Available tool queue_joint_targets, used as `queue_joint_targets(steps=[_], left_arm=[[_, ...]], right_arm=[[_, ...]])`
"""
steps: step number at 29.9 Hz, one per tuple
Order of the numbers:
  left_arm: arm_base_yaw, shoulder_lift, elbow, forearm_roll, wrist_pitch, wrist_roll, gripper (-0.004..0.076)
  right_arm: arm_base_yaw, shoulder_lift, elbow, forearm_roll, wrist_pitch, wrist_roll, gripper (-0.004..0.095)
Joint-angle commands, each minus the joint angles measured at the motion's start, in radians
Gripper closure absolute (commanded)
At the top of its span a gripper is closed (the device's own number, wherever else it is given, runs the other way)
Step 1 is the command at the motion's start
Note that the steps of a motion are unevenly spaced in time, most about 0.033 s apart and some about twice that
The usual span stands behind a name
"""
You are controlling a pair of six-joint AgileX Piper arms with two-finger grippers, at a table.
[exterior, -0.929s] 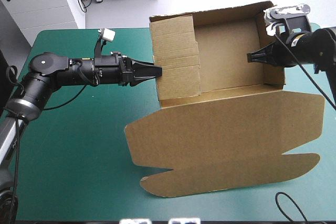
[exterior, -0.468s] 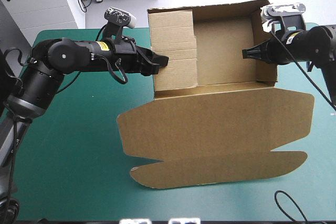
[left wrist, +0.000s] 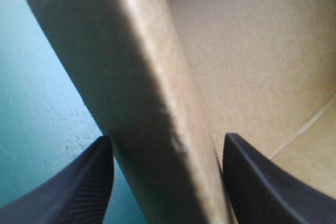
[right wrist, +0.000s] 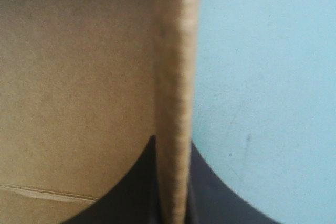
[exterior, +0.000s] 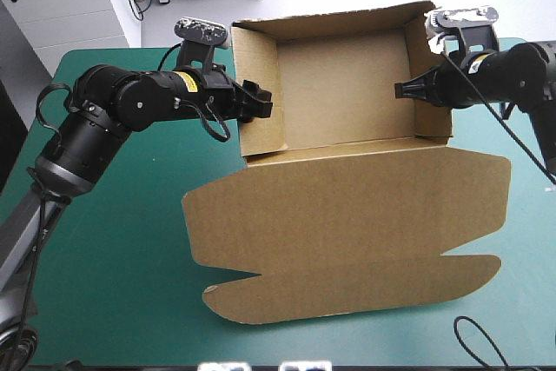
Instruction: Fold the box
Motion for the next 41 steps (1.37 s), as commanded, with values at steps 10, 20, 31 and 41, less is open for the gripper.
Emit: queue_joint_targets(steps=[10, 20, 31, 41], left_arm=[[-0.019, -0.026, -0.031, 0.034, -0.114, -0.014, 0.0705], [-0.019, 0.112, -0.031, 0.124, 0.07, 0.031, 0.0731], [-0.015, 0.265, -0.031, 0.13, 0.104, 0.047, 0.0731], [0.007, 0.343, -0.033, 0.25, 0.192, 0.067, 0.0731]], right_arm=[[0.001, 0.009, -0.028, 0.049, 0.003, -0.003, 0.0923], [0.01, 0.098, -0.028, 0.042, 0.028, 0.001, 0.0923], [0.012, 0.201, -0.028, 0.014, 0.04, 0.04, 0.0923], [0.083, 0.345, -0.028, 0.015, 0.065, 0.066, 0.0923]])
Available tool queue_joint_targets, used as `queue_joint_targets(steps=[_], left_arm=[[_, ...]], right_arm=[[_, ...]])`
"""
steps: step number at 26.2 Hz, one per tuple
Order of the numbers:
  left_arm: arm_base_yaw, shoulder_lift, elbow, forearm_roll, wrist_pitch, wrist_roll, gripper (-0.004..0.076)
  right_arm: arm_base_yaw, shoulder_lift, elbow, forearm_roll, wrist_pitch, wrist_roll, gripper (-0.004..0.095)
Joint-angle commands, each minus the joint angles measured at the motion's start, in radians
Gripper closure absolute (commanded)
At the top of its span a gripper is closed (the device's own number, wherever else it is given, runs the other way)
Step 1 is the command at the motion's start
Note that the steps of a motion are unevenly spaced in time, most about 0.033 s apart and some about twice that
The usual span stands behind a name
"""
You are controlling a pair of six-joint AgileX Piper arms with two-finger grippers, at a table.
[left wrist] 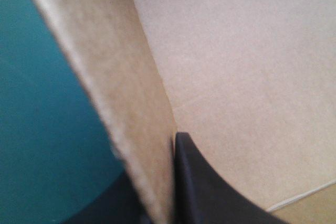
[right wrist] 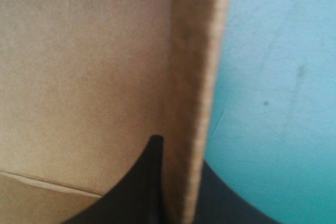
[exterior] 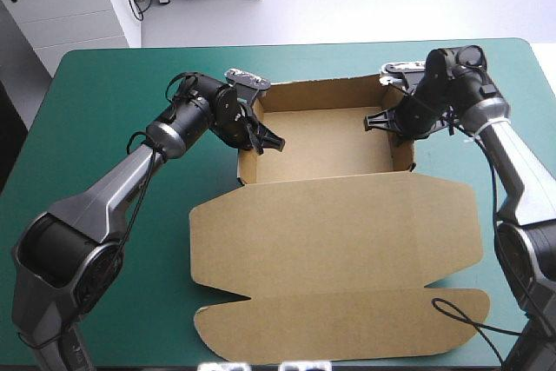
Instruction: Fold the box
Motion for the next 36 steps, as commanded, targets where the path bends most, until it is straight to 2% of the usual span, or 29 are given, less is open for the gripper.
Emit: queue_joint_targets(steps=[1, 5, 16, 18, 21, 22, 23, 25, 26, 28, 29, 31, 34, 36], left_arm=[[0.01, -0.032, -0.026, 0.06, 0.078, 0.102, 0.0731], [0.045, -0.029, -0.024, 0.005, 0.117, 0.102, 0.0731], [0.056, -0.028, -0.024, 0.01, 0.143, 0.111, 0.0721], [0.056, -0.028, -0.024, 0.019, 0.158, 0.12, 0.0682], [0.057, -0.028, -0.024, 0.017, 0.173, 0.123, 0.0559], [0.057, -0.028, -0.024, 0.015, 0.176, 0.123, 0.0526], [0.057, -0.028, -0.024, 0.015, 0.178, 0.123, 0.0443], [0.057, -0.028, -0.024, 0.013, 0.188, 0.123, 0.0344], [0.057, -0.028, -0.024, 0.013, 0.193, 0.119, 0.0281], [0.057, -0.028, -0.024, 0.015, 0.199, 0.117, 0.0225], [0.057, -0.03, -0.024, 0.015, 0.199, 0.114, 0.022], [0.057, -0.041, -0.026, 0.015, 0.197, 0.114, 0.0222], [0.057, -0.052, -0.026, 0.015, 0.197, 0.114, 0.0223], [0.057, -0.072, -0.028, 0.015, 0.194, 0.114, 0.0223]], right_arm=[[0.039, -0.024, -0.032, 0.052, -0.056, -0.01, 0.0923], [0.076, 0.015, -0.032, 0.052, -0.086, -0.005, 0.0923], [0.076, 0.044, -0.03, -0.012, -0.027, 0.026, 0.0924], [0.076, 0.044, -0.03, -0.026, -0.014, 0.023, 0.0924], [0.076, 0.044, -0.03, -0.027, -0.004, 0.025, 0.091], [0.076, 0.044, -0.03, -0.022, -0.004, 0.025, 0.0883], [0.076, 0.044, -0.03, -0.01, -0.004, 0.013, 0.0835], [0.076, 0.044, -0.03, 0.02, -0.004, -0.003, 0.0701], [0.076, 0.044, -0.03, 0.046, -0.004, -0.018, 0.0584], [0.076, 0.044, -0.03, 0.058, -0.004, -0.027, 0.0411], [0.076, 0.044, -0.03, 0.058, -0.006, -0.027, 0.0287], [0.076, 0.044, -0.034, 0.056, -0.006, -0.026, 0.0118], [0.076, 0.033, -0.037, 0.068, -0.006, -0.024, 0.013], [0.076, 0.009, -0.037, 0.057, -0.006, -0.024, 0.0172]])
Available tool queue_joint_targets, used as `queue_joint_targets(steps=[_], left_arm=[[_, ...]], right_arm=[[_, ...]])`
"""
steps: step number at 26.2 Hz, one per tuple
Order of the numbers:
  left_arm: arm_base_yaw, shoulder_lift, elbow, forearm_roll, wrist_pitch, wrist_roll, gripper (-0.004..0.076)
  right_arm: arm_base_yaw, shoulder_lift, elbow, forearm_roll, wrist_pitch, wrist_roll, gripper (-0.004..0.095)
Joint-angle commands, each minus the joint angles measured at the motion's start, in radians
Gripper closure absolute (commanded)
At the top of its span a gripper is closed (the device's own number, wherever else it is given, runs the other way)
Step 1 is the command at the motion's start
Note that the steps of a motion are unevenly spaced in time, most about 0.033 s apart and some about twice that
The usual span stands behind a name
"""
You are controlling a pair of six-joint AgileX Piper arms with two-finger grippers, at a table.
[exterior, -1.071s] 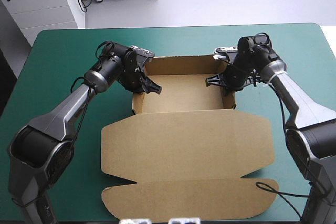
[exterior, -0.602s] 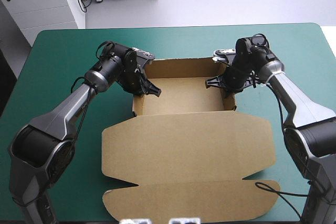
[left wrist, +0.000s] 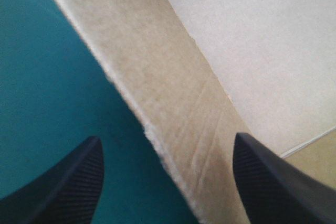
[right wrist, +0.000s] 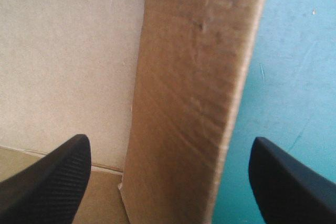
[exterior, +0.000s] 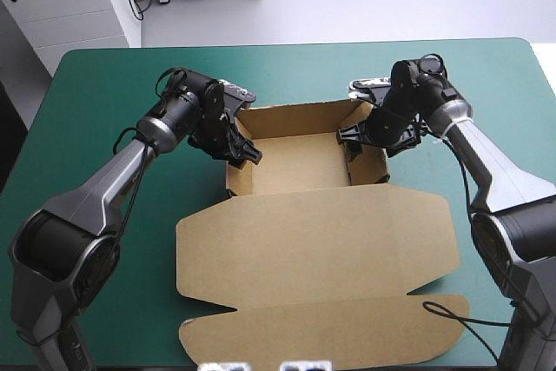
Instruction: Fold the box
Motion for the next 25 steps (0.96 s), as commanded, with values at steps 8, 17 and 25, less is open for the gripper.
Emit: queue_joint_targets(steps=[8, 17, 25], left_arm=[[-0.008, -0.275, -0.087, -0.028, -0.029, 0.054, 0.0356], [-0.008, -0.51, -0.074, -0.045, 0.057, 0.202, 0.0658], [-0.008, -0.704, 0.102, -0.045, 0.057, 0.244, 0.0731]], right_arm=[[-0.002, -0.216, -0.032, -0.029, 0.011, -0.029, 0.0184], [-0.002, -0.276, -0.032, -0.031, 0.011, -0.04, 0.0184], [-0.002, -0.276, -0.032, -0.037, -0.001, -0.044, 0.0184]])
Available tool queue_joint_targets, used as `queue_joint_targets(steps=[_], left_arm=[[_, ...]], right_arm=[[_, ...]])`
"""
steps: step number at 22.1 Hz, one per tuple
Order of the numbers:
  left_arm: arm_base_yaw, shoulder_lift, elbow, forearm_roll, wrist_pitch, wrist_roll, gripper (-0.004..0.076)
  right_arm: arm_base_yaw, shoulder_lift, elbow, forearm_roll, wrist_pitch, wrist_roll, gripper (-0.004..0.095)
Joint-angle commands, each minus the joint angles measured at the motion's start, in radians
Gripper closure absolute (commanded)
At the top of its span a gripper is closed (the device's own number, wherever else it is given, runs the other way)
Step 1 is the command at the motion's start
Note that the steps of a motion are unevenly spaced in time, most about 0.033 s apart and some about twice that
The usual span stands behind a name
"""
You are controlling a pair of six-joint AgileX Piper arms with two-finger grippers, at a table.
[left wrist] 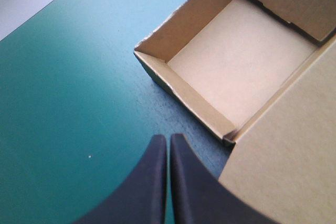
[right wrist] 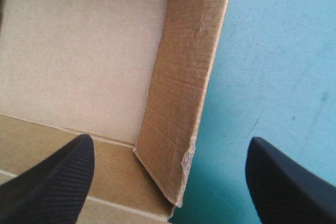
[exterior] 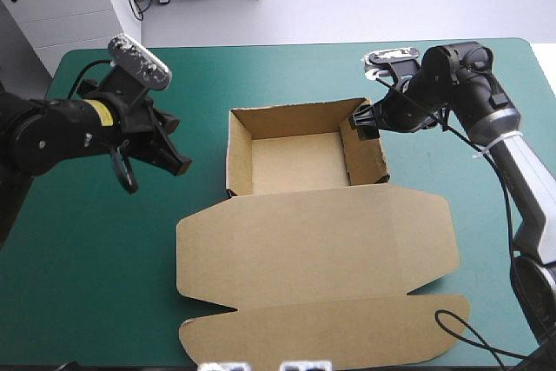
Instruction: Fold the box
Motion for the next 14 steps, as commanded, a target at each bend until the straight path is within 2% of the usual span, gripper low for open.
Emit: queue_joint_targets(steps=[1, 5, 10, 14], left_arm=[[-0.008, -0.101, 0.079, -0.005, 0.038, 0.002, 0.0731], [-0.008, -0.195, 0.226, 0.01, 0.038, 0.002, 0.0731], [-0.008, -0.391, 0.534, 0.042, 0.03, -0.071, 0.0731], [-0.008, -0.534, 0.763, 0.045, -0.045, -0.128, 0.0731]], right_arm=[[-0.002, -0.052, -0.031, -0.007, -0.014, -0.01, 0.0184], [-0.002, -0.052, -0.031, -0.019, -0.017, -0.01, 0.0184], [-0.002, -0.046, -0.029, -0.037, -0.029, -0.015, 0.0184], [-0.002, -0.008, -0.029, -0.038, -0.029, -0.021, 0.0184]])
